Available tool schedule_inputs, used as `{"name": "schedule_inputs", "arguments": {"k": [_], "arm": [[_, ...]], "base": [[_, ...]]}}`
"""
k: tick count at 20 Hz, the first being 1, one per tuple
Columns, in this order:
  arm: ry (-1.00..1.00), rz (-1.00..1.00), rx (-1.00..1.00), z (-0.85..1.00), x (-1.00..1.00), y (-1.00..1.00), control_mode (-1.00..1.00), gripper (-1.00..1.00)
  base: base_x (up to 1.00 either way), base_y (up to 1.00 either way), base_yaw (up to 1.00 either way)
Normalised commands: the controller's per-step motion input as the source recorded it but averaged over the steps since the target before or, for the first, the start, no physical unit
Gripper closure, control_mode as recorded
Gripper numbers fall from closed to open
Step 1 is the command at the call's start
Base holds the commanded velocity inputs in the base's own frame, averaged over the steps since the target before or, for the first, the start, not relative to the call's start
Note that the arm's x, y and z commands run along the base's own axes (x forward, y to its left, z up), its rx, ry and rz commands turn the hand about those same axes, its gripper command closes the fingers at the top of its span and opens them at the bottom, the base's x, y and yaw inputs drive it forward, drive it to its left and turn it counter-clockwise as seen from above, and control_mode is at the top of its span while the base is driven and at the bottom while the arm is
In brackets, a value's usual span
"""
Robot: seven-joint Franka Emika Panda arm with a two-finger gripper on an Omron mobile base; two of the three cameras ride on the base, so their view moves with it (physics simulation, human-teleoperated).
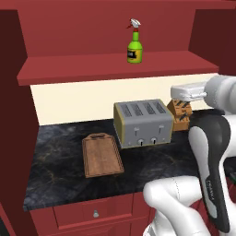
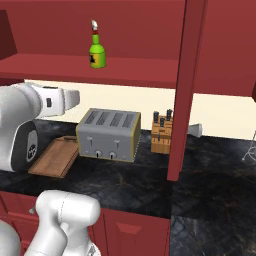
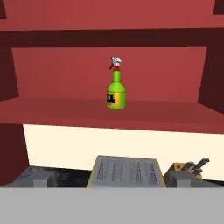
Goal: Grab the spray bottle from the cabinet, then place it next to the cutting board for sanitizing. Then grab the dish brush from the countertop next to the sink and place it next to the cutting board.
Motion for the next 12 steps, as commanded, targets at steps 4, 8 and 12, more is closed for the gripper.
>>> {"name": "schedule_inputs", "arguments": {"k": [4,8,12], "arm": [[-0.32,0.0,0.0,0.52,-0.1,0.0,-1.0,-1.0],[-0.02,0.0,0.0,0.22,0.0,0.0,-1.0,-1.0],[0.0,0.0,0.0,0.29,0.03,0.0,-1.0,-1.0]], "base": [[0.0,0.0,0.0],[0.0,0.0,0.0],[0.0,0.0,0.0]]}}
